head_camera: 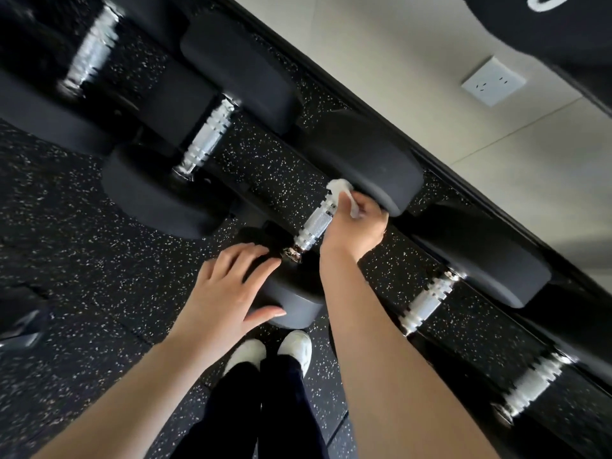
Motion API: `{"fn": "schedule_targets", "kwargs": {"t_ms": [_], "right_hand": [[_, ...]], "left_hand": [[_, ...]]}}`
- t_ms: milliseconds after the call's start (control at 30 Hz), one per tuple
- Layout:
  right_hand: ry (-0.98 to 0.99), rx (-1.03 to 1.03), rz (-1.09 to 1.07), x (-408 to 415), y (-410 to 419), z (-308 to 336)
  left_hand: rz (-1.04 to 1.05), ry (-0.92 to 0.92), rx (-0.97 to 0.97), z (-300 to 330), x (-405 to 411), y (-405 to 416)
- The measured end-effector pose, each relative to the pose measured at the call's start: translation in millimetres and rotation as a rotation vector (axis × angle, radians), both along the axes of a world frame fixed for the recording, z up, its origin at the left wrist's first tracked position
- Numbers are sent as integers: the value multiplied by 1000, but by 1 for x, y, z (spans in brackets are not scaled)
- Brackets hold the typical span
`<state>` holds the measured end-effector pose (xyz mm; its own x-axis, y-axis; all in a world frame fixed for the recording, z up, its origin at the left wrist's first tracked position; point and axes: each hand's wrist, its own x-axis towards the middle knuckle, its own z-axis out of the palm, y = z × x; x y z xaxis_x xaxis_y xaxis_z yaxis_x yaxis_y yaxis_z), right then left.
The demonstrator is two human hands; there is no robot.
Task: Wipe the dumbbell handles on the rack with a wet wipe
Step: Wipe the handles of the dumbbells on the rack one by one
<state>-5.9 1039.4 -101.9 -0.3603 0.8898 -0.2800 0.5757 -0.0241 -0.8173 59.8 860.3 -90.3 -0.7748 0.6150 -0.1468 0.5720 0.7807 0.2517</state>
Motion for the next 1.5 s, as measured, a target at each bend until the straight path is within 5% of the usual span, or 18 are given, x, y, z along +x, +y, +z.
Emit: {"fn": "schedule_targets", "kwargs": {"t_ms": [267, 633, 900, 1133, 1500], "right_hand": [[64, -92, -45, -3, 2, -7], [-225, -15, 501, 34, -8, -2], [-332, -118, 612, 53, -21, -3], [-404, -173, 589, 59, -14, -6], [-254, -505, 497, 66, -3, -23]], "left_hand": [[16, -11, 70, -7, 0, -2], [0, -31, 90, -8, -3, -5], [6, -9, 99, -11, -1, -6], [-7, 15, 96, -11, -1, -7], [-5, 30, 119, -11, 0, -6]]}}
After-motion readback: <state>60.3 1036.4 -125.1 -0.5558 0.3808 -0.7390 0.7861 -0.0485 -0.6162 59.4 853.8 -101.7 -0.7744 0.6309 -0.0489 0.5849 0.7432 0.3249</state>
